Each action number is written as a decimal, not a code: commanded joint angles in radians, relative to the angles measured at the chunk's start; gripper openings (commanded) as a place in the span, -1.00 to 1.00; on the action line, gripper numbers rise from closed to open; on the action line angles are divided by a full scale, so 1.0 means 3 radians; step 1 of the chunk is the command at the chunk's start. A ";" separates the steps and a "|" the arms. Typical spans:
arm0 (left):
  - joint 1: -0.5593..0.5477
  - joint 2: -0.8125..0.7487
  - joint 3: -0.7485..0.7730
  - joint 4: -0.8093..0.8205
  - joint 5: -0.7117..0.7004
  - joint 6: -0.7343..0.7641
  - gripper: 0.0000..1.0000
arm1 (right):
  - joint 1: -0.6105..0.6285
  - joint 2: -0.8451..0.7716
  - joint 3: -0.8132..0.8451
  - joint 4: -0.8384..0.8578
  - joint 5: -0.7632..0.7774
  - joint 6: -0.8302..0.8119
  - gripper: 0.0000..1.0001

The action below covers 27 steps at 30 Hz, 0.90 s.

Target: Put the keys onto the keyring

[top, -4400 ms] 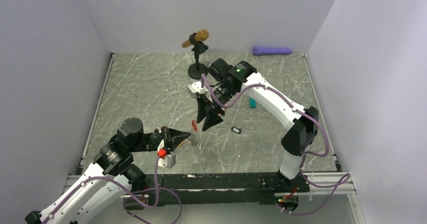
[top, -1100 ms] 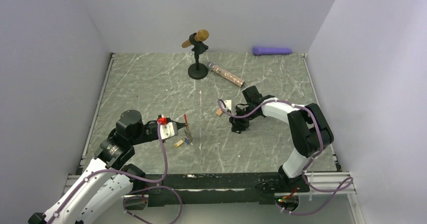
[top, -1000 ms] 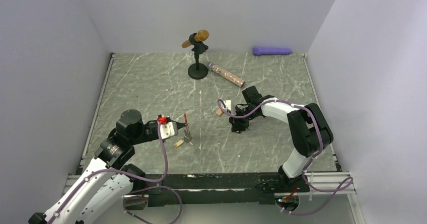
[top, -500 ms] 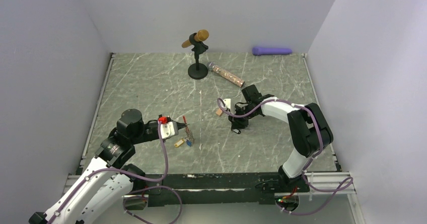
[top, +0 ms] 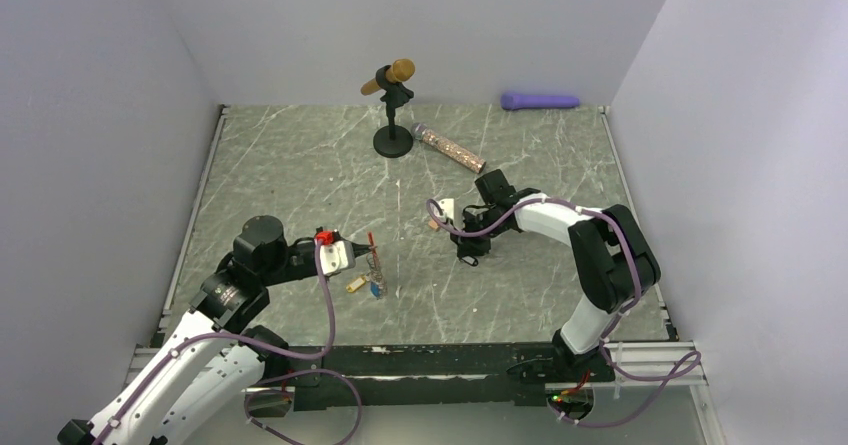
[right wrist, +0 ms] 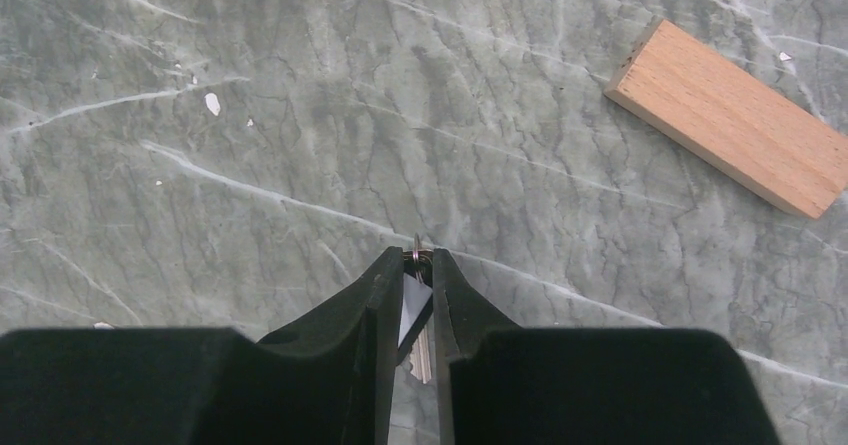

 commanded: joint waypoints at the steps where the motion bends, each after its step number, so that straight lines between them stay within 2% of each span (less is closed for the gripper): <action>1: 0.0022 -0.0006 0.0085 0.0165 0.0099 -0.0025 -1.00 | 0.0017 0.0040 0.0151 0.0013 0.0033 -0.0034 -0.60; 22: 0.0019 -0.0010 0.0081 0.0165 0.0111 -0.0025 -1.00 | 0.0017 0.0083 0.0166 -0.0064 0.0002 -0.0084 -0.83; 25: 0.0019 -0.0010 0.0081 0.0166 0.0109 -0.0025 -1.00 | 0.0017 0.0088 0.0176 -0.0086 -0.0006 -0.0099 -0.99; 27: 0.0020 -0.0013 0.0084 0.0164 0.0109 -0.0024 -1.00 | 0.0017 0.0090 0.0184 -0.0099 -0.0012 -0.0105 -1.00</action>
